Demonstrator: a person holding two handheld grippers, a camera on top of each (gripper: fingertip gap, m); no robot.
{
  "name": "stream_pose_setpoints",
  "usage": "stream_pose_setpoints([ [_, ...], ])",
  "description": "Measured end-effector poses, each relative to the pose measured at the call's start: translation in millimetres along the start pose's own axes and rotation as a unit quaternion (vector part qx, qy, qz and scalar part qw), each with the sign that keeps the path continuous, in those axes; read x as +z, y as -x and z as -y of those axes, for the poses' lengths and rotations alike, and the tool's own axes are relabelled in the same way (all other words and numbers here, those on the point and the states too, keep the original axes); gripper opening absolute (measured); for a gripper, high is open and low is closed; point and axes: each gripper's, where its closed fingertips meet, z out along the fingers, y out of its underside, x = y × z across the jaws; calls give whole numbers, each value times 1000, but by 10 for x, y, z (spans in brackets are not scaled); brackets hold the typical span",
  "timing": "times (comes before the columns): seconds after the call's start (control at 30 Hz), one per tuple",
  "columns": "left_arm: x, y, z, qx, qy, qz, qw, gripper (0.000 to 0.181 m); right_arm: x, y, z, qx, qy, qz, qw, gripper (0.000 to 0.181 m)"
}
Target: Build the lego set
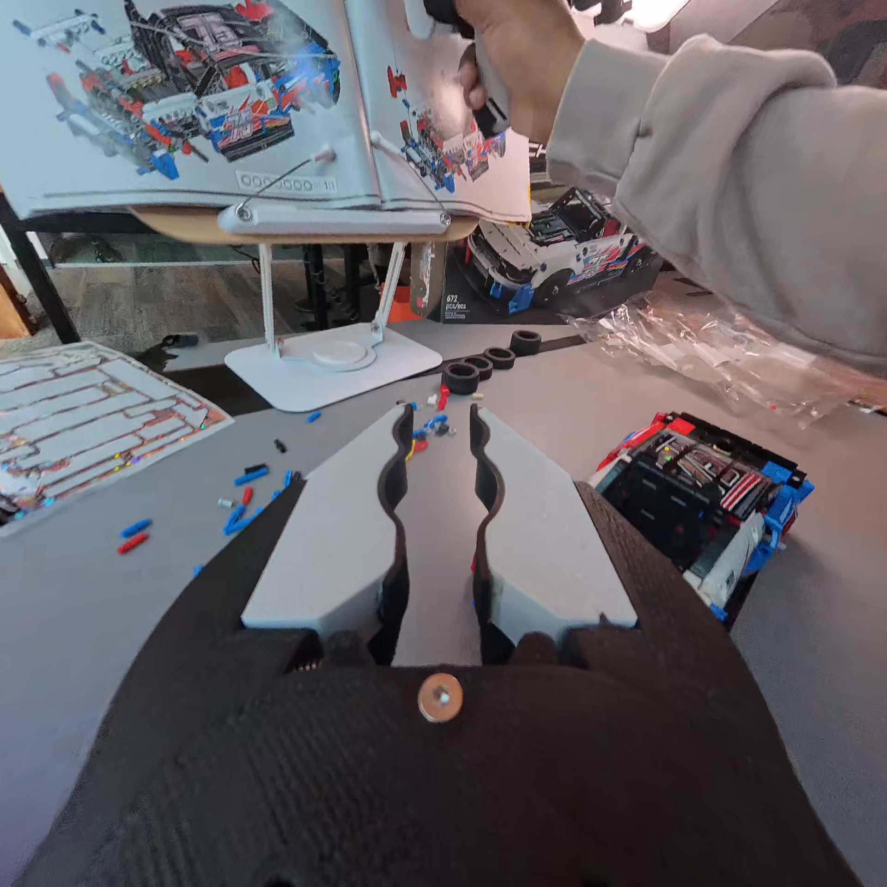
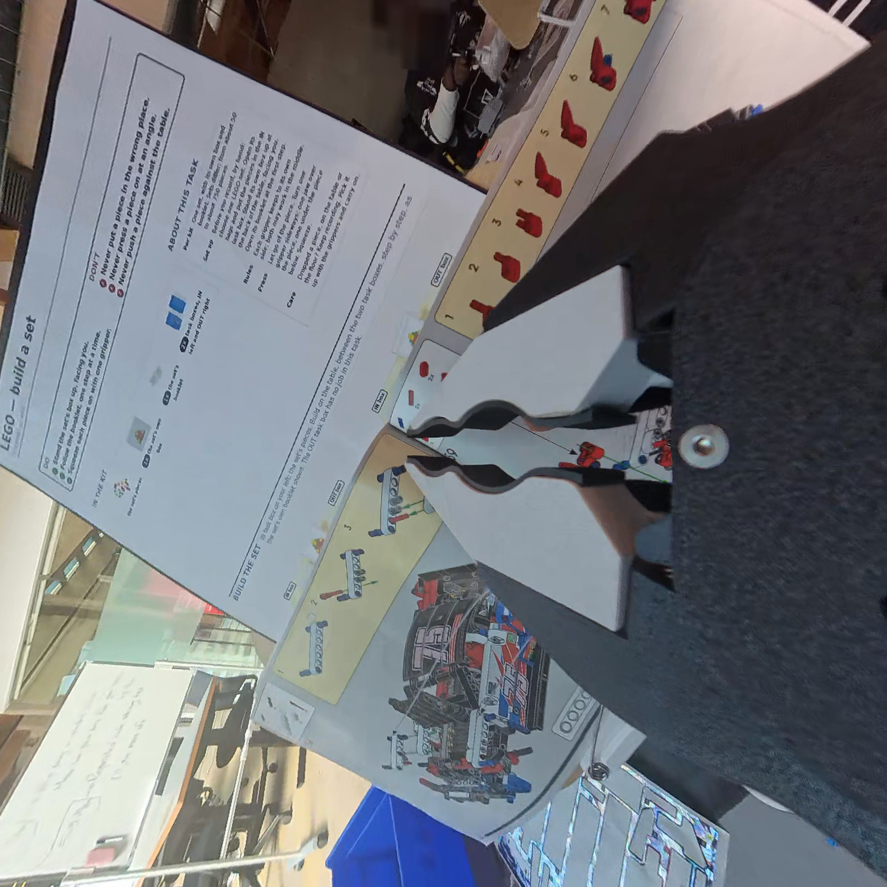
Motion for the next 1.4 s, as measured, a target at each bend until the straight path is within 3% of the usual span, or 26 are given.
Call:
stream_pose_setpoints([
  [0.13, -317, -4, -245, -38, -3, 3, 999, 20, 95, -24, -46, -10, 19, -11, 1000, 2],
  [0.3, -270, 34, -194, 11, -2, -10, 1000, 22, 95, -89, -134, -11, 38, -29, 999, 0],
  [0.57, -307, -74, -190, -2, -1, -40, 999, 22, 22, -211, -250, -36, 45, -32, 998, 0],
  [1.4, -346, -93, -134, 7, -13, -40, 999, 22, 102, -385, -168, -28, 40, -41, 998, 0],
])
